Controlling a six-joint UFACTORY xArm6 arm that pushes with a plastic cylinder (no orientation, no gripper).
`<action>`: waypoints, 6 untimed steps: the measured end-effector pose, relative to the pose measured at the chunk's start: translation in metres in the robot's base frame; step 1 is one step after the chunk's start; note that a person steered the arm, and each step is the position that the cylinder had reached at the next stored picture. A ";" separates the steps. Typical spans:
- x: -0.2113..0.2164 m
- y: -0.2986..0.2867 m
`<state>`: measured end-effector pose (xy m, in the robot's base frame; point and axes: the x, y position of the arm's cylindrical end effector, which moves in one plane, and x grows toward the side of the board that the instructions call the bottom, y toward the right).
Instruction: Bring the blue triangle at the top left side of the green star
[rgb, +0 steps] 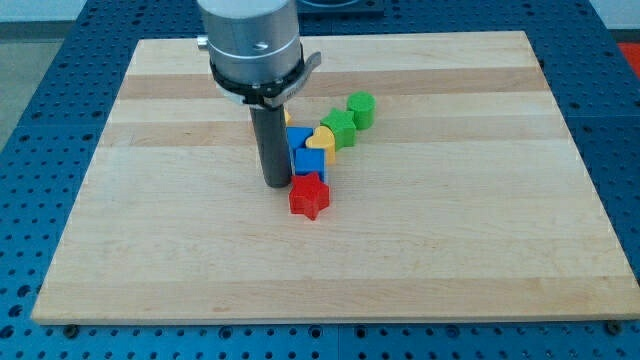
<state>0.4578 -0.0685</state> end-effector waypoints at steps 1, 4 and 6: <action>-0.009 -0.003; -0.029 0.009; -0.029 0.013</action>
<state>0.4290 -0.0552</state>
